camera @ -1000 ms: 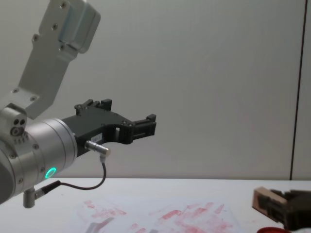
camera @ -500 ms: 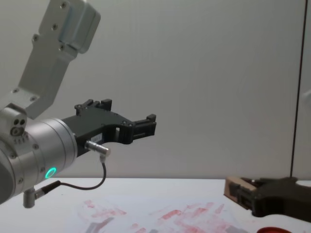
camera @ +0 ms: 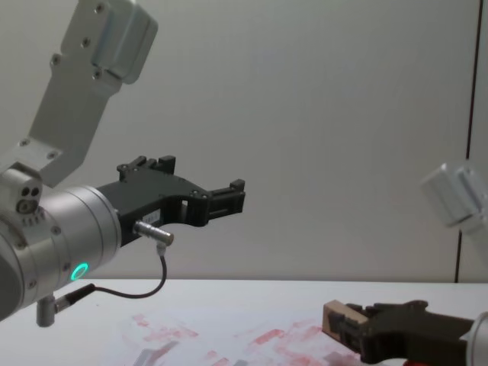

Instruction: Use the one hand to pick up the stamp and affix it onto the A4 paper.

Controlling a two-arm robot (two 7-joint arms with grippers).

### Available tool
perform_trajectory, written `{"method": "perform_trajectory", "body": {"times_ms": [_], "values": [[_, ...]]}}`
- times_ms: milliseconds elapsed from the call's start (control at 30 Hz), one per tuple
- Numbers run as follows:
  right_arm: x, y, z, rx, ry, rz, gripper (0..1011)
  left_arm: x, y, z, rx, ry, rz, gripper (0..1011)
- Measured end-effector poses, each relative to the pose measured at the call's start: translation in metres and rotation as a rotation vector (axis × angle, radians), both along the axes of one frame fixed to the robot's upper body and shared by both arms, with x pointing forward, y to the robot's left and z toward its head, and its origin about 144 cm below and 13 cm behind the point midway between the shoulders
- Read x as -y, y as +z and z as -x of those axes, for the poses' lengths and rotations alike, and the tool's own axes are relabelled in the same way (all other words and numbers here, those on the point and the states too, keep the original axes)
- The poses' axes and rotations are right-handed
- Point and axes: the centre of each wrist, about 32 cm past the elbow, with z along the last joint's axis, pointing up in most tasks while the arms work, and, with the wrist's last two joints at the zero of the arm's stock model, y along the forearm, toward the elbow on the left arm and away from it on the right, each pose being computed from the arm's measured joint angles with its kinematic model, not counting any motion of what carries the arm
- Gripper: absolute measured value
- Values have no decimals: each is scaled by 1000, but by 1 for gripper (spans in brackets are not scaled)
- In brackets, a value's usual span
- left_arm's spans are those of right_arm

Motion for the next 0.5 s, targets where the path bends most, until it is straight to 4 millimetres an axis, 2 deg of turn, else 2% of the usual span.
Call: {"method": "perform_trajectory", "body": {"times_ms": [500], "values": [[-6,-10,-8,-33,10,33,217,0,0,0,0,0,0,1002]]}}
